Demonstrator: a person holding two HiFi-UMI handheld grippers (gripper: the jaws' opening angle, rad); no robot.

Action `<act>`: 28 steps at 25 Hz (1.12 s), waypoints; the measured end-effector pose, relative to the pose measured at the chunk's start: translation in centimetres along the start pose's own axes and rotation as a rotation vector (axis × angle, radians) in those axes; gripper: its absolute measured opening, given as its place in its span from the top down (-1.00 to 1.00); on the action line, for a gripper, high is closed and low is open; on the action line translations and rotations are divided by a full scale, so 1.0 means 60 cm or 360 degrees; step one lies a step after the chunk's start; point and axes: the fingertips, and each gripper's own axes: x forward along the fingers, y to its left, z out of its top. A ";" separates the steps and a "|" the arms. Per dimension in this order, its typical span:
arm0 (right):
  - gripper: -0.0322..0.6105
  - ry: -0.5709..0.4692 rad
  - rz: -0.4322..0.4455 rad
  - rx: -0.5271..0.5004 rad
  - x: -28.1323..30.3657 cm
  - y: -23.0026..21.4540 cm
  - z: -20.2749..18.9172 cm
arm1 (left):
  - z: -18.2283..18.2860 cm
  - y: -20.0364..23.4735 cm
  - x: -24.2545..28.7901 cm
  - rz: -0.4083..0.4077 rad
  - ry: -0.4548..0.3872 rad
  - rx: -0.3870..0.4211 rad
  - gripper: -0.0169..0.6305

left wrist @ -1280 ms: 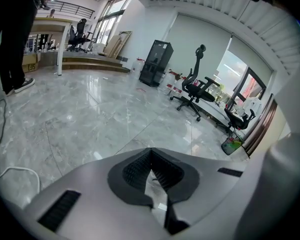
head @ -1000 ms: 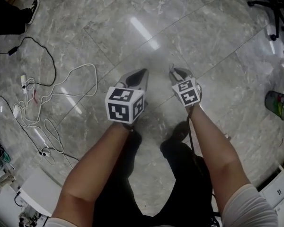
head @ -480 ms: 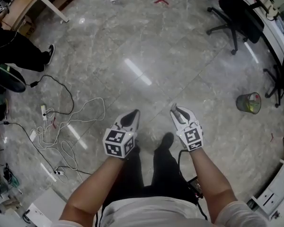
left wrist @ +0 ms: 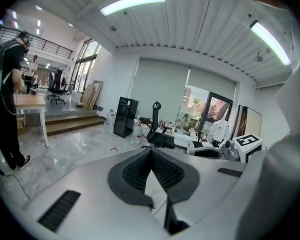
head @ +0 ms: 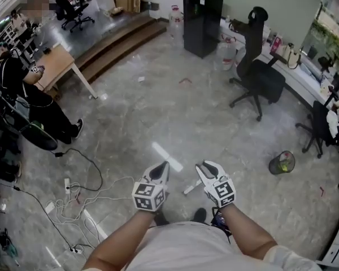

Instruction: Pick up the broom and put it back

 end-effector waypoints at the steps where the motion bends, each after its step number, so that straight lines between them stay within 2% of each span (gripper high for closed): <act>1: 0.64 -0.0048 0.0002 -0.0009 -0.002 0.011 0.042 | 0.034 -0.004 -0.015 -0.0001 -0.0046 0.0027 0.93; 5: 0.64 -0.0204 0.0056 -0.0065 0.008 0.051 0.196 | 0.158 -0.008 -0.061 0.0031 -0.0225 0.0110 0.93; 8: 0.63 -0.0302 0.0124 -0.0090 0.016 0.075 0.309 | 0.227 -0.004 -0.089 0.0084 -0.0307 0.0146 0.93; 11: 0.63 -0.0380 0.0175 -0.0113 0.021 0.096 0.409 | 0.277 0.007 -0.117 0.0125 -0.0378 0.0160 0.93; 14: 0.63 -0.0447 0.0216 -0.0131 0.024 0.118 0.471 | 0.305 0.021 -0.138 0.0148 -0.0435 0.0178 0.93; 17: 0.63 -0.0467 0.0245 -0.0136 0.026 0.135 0.489 | 0.316 0.031 -0.154 0.0166 -0.0465 0.0180 0.93; 20: 0.64 -0.0429 0.0257 -0.0123 0.022 0.145 0.473 | 0.309 0.030 -0.162 0.0164 -0.0458 0.0175 0.93; 24: 0.63 -0.0312 0.0272 -0.0111 0.008 0.155 0.422 | 0.290 0.023 -0.162 0.0155 -0.0438 0.0155 0.93; 28: 0.63 -0.0160 0.0248 -0.0088 -0.026 0.148 0.335 | 0.242 0.014 -0.149 0.0117 -0.0374 0.0115 0.93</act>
